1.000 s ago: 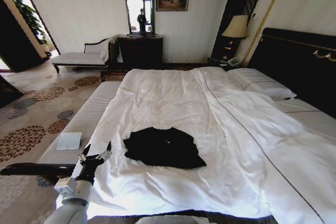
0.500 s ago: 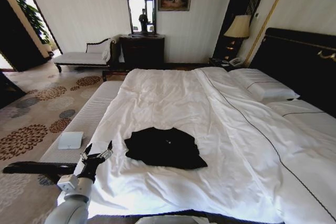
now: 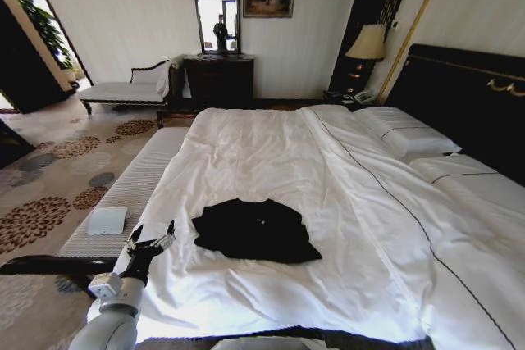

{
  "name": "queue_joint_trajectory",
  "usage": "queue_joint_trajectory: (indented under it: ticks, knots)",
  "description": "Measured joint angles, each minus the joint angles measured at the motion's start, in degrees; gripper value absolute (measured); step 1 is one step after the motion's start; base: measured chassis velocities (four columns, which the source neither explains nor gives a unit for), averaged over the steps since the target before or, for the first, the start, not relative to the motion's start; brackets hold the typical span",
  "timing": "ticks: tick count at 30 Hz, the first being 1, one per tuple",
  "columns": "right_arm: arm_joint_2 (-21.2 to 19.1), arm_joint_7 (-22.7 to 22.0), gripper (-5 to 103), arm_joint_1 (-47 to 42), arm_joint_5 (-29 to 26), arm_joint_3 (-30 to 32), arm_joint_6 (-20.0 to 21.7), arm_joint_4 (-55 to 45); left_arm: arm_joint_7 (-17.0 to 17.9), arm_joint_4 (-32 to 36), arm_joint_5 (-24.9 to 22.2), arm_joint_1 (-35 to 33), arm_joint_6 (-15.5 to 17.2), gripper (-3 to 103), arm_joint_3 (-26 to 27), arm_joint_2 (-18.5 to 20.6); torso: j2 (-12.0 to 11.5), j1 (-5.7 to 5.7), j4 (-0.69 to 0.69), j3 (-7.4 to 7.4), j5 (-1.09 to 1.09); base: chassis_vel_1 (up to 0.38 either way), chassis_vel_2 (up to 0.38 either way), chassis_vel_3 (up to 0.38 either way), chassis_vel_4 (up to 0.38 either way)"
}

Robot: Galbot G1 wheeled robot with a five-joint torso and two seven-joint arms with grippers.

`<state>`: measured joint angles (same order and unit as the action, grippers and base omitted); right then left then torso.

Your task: Fold the clothes on the bed.

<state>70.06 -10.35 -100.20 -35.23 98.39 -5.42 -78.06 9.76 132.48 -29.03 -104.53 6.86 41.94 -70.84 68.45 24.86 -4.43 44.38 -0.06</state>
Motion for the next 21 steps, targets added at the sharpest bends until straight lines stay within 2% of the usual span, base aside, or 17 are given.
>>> queue_joint_trajectory:
  ticks: [1,3,6,7,10,12,13,14,15,16,18,19,21]
  knots:
    - [0.0,0.0,40,-0.1,0.0,0.0,-0.1,0.1,0.0,0.0,0.0,-0.1,0.0,100,0.0,0.0,0.0,0.00,0.00,0.00,0.01,0.000,0.000,0.000,0.000]
    - [-0.1,0.0,40,-0.1,0.0,0.0,-0.3,0.2,0.0,0.1,0.0,-0.2,0.0,100,0.0,0.0,0.0,0.01,-0.01,0.00,0.01,0.000,0.000,0.000,0.000]
    - [-0.1,0.1,56,-0.3,0.0,0.0,-0.5,0.3,0.0,0.3,0.1,-0.5,0.0,100,0.1,-0.2,0.0,0.00,0.01,0.00,0.01,0.000,0.000,0.000,0.000]
    - [-0.1,0.1,56,-0.3,0.0,0.0,-0.5,0.3,0.0,0.3,0.1,-0.5,0.0,100,0.1,-0.2,0.0,0.00,0.01,0.00,0.01,0.000,0.000,0.000,0.000]
    - [0.1,0.3,72,-0.3,-0.1,-0.2,-0.5,-0.5,0.0,0.6,0.3,-0.8,0.0,100,0.1,-0.4,0.0,0.00,0.01,0.00,0.01,0.000,0.000,0.000,0.000]
    - [0.2,0.4,72,-0.3,-0.1,-0.4,-0.5,-0.9,-0.1,0.7,0.4,-0.9,0.0,100,0.1,-0.4,0.0,0.00,0.02,0.00,0.01,0.000,0.000,0.000,0.000]
    - [0.3,0.5,78,-0.3,-0.2,-0.5,-0.5,-1.2,-0.1,0.7,0.4,-1.0,0.0,100,0.1,-0.4,0.0,0.00,0.03,0.00,0.01,0.000,0.000,0.000,0.000]
    - [0.7,0.9,78,-0.5,-0.3,-0.8,-0.5,-1.9,-0.1,0.8,0.4,-1.1,0.0,100,0.1,-0.4,0.0,0.00,0.04,0.00,0.01,0.000,0.000,0.000,0.000]
    - [1.0,1.2,88,-0.7,-0.3,-1.1,-0.5,-2.5,-0.1,0.9,0.5,-1.2,0.0,100,0.1,-0.4,0.0,0.01,0.04,0.00,0.02,0.000,0.000,0.000,0.000]
    - [1.3,1.4,93,-0.8,-0.4,-1.3,-0.5,-3.0,-0.1,0.9,0.5,-1.3,0.0,100,0.1,-0.4,0.0,0.01,0.03,0.00,0.02,0.000,0.000,0.000,0.000]
    - [1.8,1.9,93,-1.1,-0.4,-1.8,-0.6,-3.9,-0.1,0.9,0.5,-1.4,0.0,100,0.1,-0.4,0.0,0.00,0.02,0.00,0.02,0.000,0.000,0.000,0.000]
    - [2.3,2.4,97,-1.4,-0.3,-2.3,-0.8,-5.0,-0.1,1.0,0.6,-1.4,0.0,100,0.1,-0.4,0.0,0.00,0.02,0.00,0.01,0.000,0.000,0.000,0.000]
    - [3.7,3.6,100,-2.1,-0.4,-3.7,-1.3,-8.1,-0.1,1.0,1.0,-1.6,0.0,100,0.1,-0.6,0.0,0.00,0.01,0.00,0.02,0.000,0.000,0.000,0.000]
